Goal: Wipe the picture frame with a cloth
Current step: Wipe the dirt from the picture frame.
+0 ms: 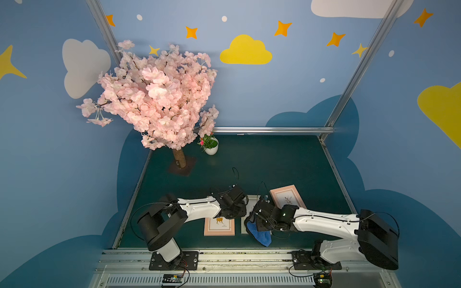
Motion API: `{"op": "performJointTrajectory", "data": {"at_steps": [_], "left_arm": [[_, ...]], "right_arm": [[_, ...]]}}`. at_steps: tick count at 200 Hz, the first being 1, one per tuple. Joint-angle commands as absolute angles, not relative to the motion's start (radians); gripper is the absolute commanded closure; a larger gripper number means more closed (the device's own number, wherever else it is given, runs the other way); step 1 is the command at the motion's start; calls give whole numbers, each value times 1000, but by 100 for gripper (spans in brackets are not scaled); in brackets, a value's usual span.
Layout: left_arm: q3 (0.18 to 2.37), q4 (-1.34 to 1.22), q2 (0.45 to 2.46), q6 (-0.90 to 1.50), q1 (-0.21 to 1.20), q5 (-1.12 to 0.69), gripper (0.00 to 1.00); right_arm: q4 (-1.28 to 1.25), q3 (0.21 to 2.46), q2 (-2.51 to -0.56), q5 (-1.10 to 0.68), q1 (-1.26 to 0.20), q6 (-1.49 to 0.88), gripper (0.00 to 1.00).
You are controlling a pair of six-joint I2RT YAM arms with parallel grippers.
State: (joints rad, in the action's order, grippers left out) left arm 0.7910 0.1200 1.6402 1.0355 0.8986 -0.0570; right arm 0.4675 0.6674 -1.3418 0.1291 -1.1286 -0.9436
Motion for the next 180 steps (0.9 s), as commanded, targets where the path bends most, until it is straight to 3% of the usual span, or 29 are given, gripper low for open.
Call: {"op": "performJointTrajectory", "data": {"at_steps": [1,124,180], "left_arm": [[753,206,1701,1044,896,-53,97],[719,187,1710,1055,897,-62,97],[721,195,1707,1062,897,-56,97]], "right_arm": [[627,620,-1368,105,-1133,-971,100],[496,838,-1613,64,-817,-673,100],[516,891,-1649,12,-782,-656,100]]}}
